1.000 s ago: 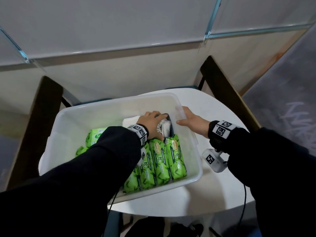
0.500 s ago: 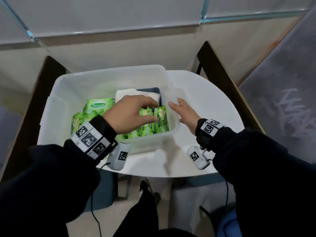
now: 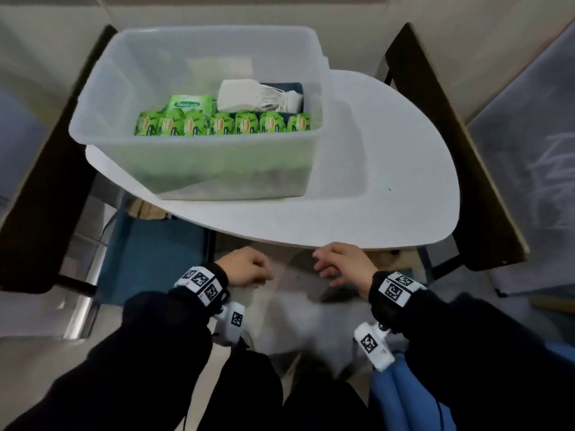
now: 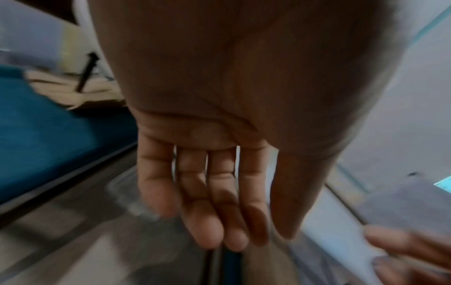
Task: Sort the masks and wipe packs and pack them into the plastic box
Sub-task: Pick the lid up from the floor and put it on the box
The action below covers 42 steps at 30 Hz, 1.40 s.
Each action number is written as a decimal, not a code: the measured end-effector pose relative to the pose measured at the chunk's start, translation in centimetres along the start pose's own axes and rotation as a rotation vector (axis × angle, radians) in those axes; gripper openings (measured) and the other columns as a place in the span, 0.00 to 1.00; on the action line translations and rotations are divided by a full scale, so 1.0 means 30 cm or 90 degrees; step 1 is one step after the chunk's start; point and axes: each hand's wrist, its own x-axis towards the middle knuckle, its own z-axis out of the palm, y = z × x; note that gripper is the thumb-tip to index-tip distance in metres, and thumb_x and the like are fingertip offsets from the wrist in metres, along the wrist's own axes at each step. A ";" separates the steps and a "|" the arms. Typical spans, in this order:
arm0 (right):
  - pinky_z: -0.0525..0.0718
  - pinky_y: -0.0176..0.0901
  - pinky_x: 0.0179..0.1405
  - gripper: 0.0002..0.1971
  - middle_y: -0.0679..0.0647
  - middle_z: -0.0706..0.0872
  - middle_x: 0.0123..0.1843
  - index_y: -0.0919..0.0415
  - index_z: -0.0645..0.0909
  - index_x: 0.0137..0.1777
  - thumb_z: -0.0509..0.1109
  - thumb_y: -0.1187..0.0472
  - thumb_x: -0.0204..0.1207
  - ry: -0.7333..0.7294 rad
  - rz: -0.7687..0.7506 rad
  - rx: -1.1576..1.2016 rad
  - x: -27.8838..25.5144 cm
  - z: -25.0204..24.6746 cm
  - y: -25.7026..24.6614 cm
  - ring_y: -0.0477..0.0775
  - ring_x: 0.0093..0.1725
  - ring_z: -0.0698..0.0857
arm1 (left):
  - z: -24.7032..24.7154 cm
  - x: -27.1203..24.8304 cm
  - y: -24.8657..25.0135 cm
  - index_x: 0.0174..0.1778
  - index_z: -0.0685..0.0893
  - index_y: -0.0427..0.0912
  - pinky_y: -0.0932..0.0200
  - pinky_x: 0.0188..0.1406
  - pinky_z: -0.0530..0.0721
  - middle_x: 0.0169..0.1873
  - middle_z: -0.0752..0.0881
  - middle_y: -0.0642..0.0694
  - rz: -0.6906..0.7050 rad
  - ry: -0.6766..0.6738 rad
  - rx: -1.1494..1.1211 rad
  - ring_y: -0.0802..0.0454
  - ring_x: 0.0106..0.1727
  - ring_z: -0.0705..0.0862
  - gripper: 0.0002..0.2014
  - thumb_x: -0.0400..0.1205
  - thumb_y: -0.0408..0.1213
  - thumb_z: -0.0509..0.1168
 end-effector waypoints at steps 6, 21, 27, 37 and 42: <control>0.76 0.38 0.27 0.04 0.52 0.88 0.40 0.53 0.85 0.49 0.70 0.61 0.84 -0.082 0.077 -0.173 0.330 0.235 0.362 0.47 0.32 0.84 | 0.218 0.395 -0.547 0.46 0.91 0.40 0.53 0.44 0.89 0.41 0.92 0.42 -0.155 -0.011 0.028 0.48 0.37 0.87 0.04 0.83 0.35 0.72; 0.76 0.30 0.30 0.08 0.53 0.83 0.42 0.60 0.85 0.56 0.76 0.58 0.81 0.035 -0.030 -0.305 1.450 0.459 1.007 0.51 0.38 0.80 | 0.296 1.481 -1.200 0.77 0.79 0.42 0.54 0.69 0.78 0.73 0.83 0.41 -0.091 0.121 0.357 0.42 0.73 0.81 0.33 0.78 0.50 0.78; 0.77 0.45 0.37 0.26 0.58 0.83 0.46 0.58 0.84 0.61 0.80 0.49 0.65 0.021 -0.015 -0.241 1.622 0.438 1.191 0.55 0.38 0.79 | 0.296 1.761 -1.324 0.87 0.62 0.47 0.45 0.78 0.75 0.83 0.68 0.39 -0.057 0.290 0.363 0.36 0.81 0.72 0.48 0.74 0.51 0.79; 0.68 0.27 0.13 0.02 0.53 0.74 0.32 0.52 0.82 0.52 0.71 0.56 0.83 -0.051 0.070 -0.295 1.592 0.365 1.332 0.44 0.16 0.72 | 0.297 2.141 -1.445 0.90 0.52 0.52 0.37 0.84 0.64 0.90 0.54 0.44 -0.059 0.313 0.416 0.40 0.89 0.57 0.45 0.80 0.48 0.69; 0.86 0.49 0.66 0.19 0.43 0.86 0.46 0.51 0.90 0.60 0.73 0.43 0.73 -0.092 0.084 -0.349 1.602 0.331 1.404 0.56 0.57 0.89 | 0.277 2.287 -1.448 0.91 0.50 0.51 0.39 0.86 0.60 0.91 0.50 0.48 -0.060 0.292 0.441 0.43 0.90 0.55 0.39 0.88 0.63 0.56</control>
